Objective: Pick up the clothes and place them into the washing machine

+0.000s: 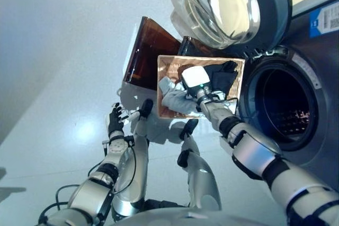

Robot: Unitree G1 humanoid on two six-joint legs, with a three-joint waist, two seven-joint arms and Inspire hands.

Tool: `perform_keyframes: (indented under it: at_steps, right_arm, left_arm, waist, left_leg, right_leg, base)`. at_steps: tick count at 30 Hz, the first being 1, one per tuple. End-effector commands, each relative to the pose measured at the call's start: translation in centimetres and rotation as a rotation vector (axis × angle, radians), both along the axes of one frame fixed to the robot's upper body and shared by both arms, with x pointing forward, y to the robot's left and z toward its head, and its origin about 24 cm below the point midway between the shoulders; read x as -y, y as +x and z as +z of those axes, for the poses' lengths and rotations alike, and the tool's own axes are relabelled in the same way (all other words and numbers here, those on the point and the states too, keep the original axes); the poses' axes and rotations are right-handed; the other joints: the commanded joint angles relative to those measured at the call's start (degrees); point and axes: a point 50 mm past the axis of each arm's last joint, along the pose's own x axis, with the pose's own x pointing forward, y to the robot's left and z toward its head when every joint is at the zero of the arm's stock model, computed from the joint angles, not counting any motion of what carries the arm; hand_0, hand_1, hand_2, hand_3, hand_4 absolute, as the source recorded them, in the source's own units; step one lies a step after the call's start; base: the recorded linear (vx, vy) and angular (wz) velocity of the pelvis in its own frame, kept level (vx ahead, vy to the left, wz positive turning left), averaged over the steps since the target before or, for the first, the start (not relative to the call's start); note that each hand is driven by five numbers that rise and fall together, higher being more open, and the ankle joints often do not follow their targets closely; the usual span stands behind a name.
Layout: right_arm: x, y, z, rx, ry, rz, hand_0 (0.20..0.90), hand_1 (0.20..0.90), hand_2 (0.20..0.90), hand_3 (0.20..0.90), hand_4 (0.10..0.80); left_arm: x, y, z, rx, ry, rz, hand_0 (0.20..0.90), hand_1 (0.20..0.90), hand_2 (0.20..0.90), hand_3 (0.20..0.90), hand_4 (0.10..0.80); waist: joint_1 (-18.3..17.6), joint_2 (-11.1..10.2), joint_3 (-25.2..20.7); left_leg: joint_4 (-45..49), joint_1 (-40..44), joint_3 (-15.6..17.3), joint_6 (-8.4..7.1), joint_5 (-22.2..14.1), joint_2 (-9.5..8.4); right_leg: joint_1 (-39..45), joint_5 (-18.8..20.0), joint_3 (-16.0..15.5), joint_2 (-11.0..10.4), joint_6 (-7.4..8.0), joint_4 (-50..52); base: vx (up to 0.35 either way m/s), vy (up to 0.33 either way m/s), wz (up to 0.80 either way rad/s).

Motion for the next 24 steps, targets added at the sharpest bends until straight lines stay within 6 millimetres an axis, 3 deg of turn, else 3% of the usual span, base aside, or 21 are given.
perform_keyframes:
  at_steps: [1, 7, 12, 14, 15, 17, 18, 23, 24]
  right_arm:
    - [0.6, 1.7, 5.2, 0.227, 0.185, -0.011, 0.2, 0.2, 0.2, 0.2, 0.3]
    - [-0.1, 0.6, 5.3, 0.237, 0.55, 0.033, 0.2, 0.2, 0.2, 0.2, 0.3]
    - [-1.5, -1.3, 4.7, 0.183, 1.003, 0.081, 0.2, 0.2, 0.2, 0.2, 0.3]
    - [-2.2, -2.8, 3.9, 0.097, 1.286, 0.102, 0.2, 0.2, 0.2, 0.2, 0.3]
    - [-2.2, -2.8, 3.9, 0.097, 1.286, 0.102, 0.2, 0.2, 0.2, 0.2, 0.3]
    - [-2.5, -4.1, 2.4, -0.012, 1.564, 0.083, 0.2, 0.2, 0.2, 0.2, 0.3]
    - [-2.5, -4.1, 2.4, -0.012, 1.564, 0.083, 0.2, 0.2, 0.2, 0.2, 0.3]
    - [-3.6, -6.4, 0.9, -0.187, 2.01, 0.112, 0.2, 0.2, 0.2, 0.2, 0.3]
    - [-3.6, -6.4, 0.9, -0.187, 2.01, 0.112, 0.2, 0.2, 0.2, 0.2, 0.3]
  left_arm:
    - [0.1, -0.2, 0.0, 0.017, 0.026, 0.023, 0.9, 0.9, 0.9, 0.9, 0.8]
    - [-0.6, -1.0, -0.7, -0.016, 0.04, 0.059, 0.9, 0.9, 0.9, 0.9, 0.8]
    - [-1.4, -2.0, -1.5, -0.073, 0.058, 0.101, 0.9, 0.9, 0.9, 0.9, 0.8]
    - [-1.7, -2.4, -1.9, -0.096, 0.064, 0.114, 0.9, 0.9, 0.9, 0.9, 0.8]
    - [-1.7, -2.4, -1.9, -0.096, 0.064, 0.114, 0.9, 0.9, 0.9, 0.9, 0.8]
    - [-2.0, -2.7, -2.2, -0.119, 0.062, 0.119, 0.9, 0.9, 0.9, 0.9, 0.8]
    - [-2.0, -2.7, -2.2, -0.119, 0.062, 0.119, 0.9, 0.9, 0.9, 0.9, 0.8]
    - [-1.9, -3.4, -2.8, -0.157, 0.044, 0.103, 0.9, 0.9, 0.9, 0.9, 0.8]
    - [-1.9, -3.4, -2.9, -0.158, 0.044, 0.103, 0.9, 0.9, 0.9, 0.9, 0.8]
  waist:
    - [0.0, 2.0, -1.0]
    - [-0.6, 1.3, -2.7]
    - [-1.8, 0.6, -4.4]
    - [-2.3, 0.6, -5.3]
    - [-2.3, 0.7, -5.4]
    - [-2.7, 0.8, -5.9]
    - [-2.8, 0.8, -6.1]
    - [-4.0, 1.7, -7.5]
    - [-4.0, 1.7, -7.6]
  left_leg:
    - [-4.9, 1.4, 3.4, -2.0, 1.9, -2.62]
    - [-4.9, 2.9, 3.9, -1.7, 1.4, -2.48]
    - [-4.9, 4.6, 4.8, -1.28, 0.7, -2.42]
    - [-4.9, 6.3, 5.5, -1.09, 0.2, -2.47]
    - [-4.9, 6.1, 5.4, -1.06, 0.3, -2.51]
    - [-4.9, 7.5, 6.1, -0.94, -0.2, -2.49]
    - [-4.9, 7.3, 6.1, -0.92, -0.1, -2.51]
    - [-4.9, 9.5, 7.8, -0.6, -0.9, -2.65]
    - [-4.9, 9.5, 7.8, -0.6, -0.9, -2.65]
  right_leg:
    - [-0.7, -0.5, 0.4, 1.4, 0.67, 5.3]
    - [0.7, -0.8, 0.7, 1.5, 0.8, 5.4]
    - [2.1, -1.2, 1.4, 1.6, 0.88, 5.7]
    - [3.4, -1.7, 1.9, 1.6, 0.89, 6.1]
    - [3.3, -1.6, 1.8, 1.6, 0.9, 6.0]
    - [4.5, -2.1, 2.4, 1.6, 0.9, 6.2]
    - [4.4, -2.0, 2.3, 1.6, 0.91, 6.1]
    - [5.8, -2.1, 3.4, 1.5, 1.09, 6.0]
    - [5.8, -2.1, 3.4, 1.5, 1.09, 6.0]
  base:
    - [0.009, 0.005, -0.09]
    - [0.015, 0.002, -0.03]
    - [0.042, 0.021, -0.06]
    - [0.063, 0.033, -0.05]
    - [0.047, 0.026, -0.07]
    - [0.044, 0.021, -0.09]
    - [0.046, 0.026, -0.14]
    - [0.038, 0.044, -0.16]
    - [0.029, 0.038, -0.16]
